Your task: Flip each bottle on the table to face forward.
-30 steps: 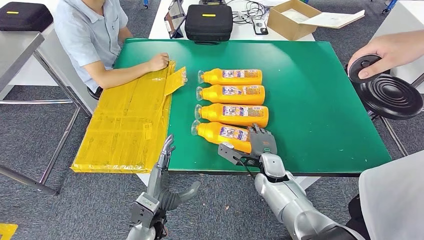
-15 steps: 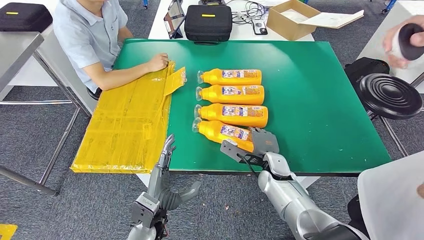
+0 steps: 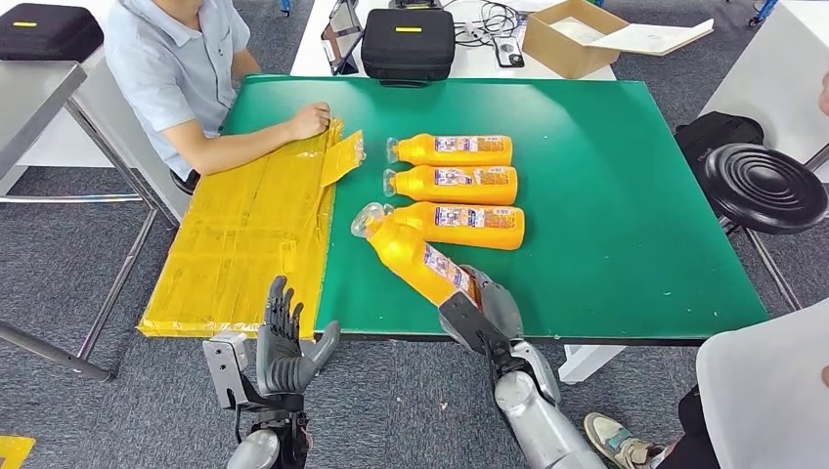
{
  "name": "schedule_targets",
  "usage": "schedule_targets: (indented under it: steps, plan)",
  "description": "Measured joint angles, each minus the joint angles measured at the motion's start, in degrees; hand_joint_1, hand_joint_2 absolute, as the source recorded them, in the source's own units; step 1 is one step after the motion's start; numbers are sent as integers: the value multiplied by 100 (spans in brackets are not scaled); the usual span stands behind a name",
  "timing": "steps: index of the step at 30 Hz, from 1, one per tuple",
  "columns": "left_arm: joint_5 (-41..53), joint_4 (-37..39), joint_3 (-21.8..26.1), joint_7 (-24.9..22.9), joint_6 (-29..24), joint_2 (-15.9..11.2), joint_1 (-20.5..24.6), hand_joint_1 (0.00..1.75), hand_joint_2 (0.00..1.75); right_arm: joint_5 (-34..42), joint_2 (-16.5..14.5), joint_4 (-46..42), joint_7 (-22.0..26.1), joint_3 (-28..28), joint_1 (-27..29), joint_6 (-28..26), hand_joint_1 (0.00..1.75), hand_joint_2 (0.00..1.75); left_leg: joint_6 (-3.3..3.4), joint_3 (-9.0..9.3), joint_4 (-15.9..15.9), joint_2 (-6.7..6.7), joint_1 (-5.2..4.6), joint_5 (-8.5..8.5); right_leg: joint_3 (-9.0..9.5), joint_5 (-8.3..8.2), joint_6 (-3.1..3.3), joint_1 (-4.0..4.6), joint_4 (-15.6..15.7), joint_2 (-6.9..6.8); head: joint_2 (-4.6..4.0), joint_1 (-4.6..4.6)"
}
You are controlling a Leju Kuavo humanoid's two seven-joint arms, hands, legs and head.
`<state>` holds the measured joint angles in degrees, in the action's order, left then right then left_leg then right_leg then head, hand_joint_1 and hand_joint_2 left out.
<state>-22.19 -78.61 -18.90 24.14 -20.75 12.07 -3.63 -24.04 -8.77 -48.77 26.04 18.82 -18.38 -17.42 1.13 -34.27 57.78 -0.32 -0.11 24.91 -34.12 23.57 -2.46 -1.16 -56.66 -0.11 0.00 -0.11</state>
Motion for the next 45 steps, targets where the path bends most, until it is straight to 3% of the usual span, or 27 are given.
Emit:
schedule_targets:
  steps: [7, 14, 21, 27, 34, 45]
  plan:
    - [-552, 69, 198, -77, 373, 12, -80, 0, 175, 627, -95, -1477, 204, 32, 714, -649, 175, 175, 2, -9, 0, 1, -6, 2, -7, 1, -1, -6, 1, 0, 0, 0]
    - [-517, 67, 209, -29, 621, -17, -112, 0, 175, 698, -98, -1942, 260, 98, 887, -736, 175, 175, 3, -8, 0, 2, -7, 3, -7, 0, -1, -6, 2, 1, 0, -1]
    - [-239, 14, -40, 217, 1647, -125, -112, 0, 175, 714, -93, -1948, 346, 302, 857, -456, 175, 175, 2, -9, 0, 2, -5, 2, -7, 0, -1, -5, 1, 1, 0, 0]
    - [35, -96, -285, 474, 2343, -210, -67, 0, 175, 313, -124, -1667, 506, 931, 658, 13, 175, 175, 2, -9, 0, 1, -5, 2, -8, 1, -1, -4, 1, 1, 0, 0]
    - [73, -84, -311, 474, 2605, -227, 24, 0, 175, -69, -179, -1337, 619, 1633, 547, 181, 175, 175, 2, -8, -1, 1, -4, 1, -8, 1, 0, -5, 1, 0, 0, 1]
    - [-304, 149, -239, 118, 2667, -216, 195, 0, 175, -328, -228, -1094, 720, 2172, 464, 72, 175, 175, 2, -8, -1, 3, -4, 1, -10, 1, -1, -4, 1, 1, 0, 1]
